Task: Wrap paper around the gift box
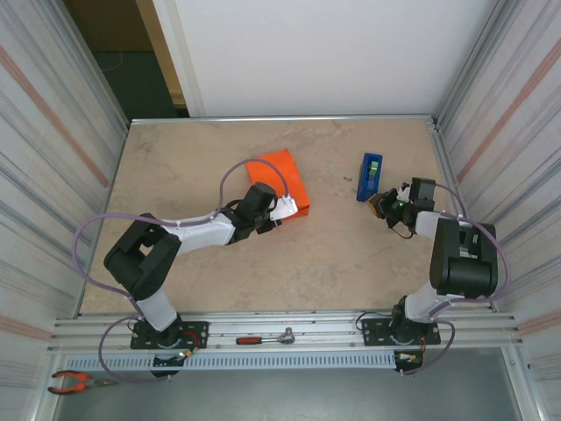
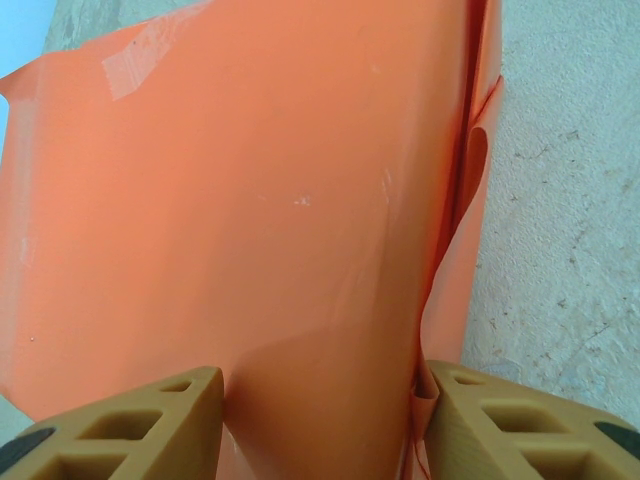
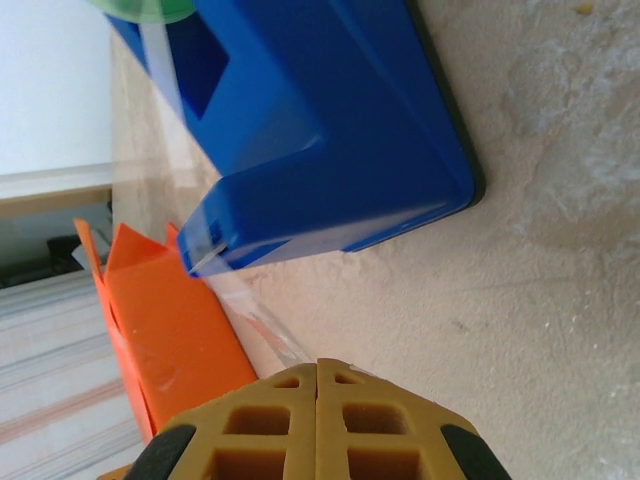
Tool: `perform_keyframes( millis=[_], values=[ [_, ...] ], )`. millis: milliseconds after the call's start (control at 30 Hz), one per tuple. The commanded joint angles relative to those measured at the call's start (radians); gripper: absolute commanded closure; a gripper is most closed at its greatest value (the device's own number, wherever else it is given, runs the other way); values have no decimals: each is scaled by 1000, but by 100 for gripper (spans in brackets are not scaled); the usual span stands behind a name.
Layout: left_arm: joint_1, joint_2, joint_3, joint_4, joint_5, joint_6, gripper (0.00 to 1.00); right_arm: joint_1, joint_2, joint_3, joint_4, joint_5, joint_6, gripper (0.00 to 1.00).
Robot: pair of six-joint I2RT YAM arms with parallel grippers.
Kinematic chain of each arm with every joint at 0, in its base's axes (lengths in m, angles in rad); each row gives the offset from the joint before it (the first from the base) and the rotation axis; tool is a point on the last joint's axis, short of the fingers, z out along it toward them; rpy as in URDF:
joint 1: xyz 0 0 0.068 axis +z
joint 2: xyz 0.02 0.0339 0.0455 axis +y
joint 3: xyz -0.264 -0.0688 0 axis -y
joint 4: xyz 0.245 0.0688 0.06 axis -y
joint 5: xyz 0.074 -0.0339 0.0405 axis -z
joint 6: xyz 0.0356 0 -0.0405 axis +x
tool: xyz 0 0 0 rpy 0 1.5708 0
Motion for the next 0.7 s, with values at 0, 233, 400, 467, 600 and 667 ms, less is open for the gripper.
perform_keyframes(
  millis=[0,233,400,467,600,667],
  values=[
    [-6,46,-3,-77,12,-14,48,12,53,-6,-17,-13,34,100],
    [-9,49,-3,-76,8,-11,48,22,142,12,54,-25,85,100],
    [-10,47,-6,-74,8,-10,48,43,163,5,104,-35,124,100],
    [-10,48,-6,-75,8,-10,48,48,158,3,109,-38,132,100],
    [-11,48,-6,-74,8,-9,48,52,131,-3,105,-40,133,100],
    [-12,47,-6,-75,7,-8,48,52,107,-6,90,-44,131,100]
  ],
)
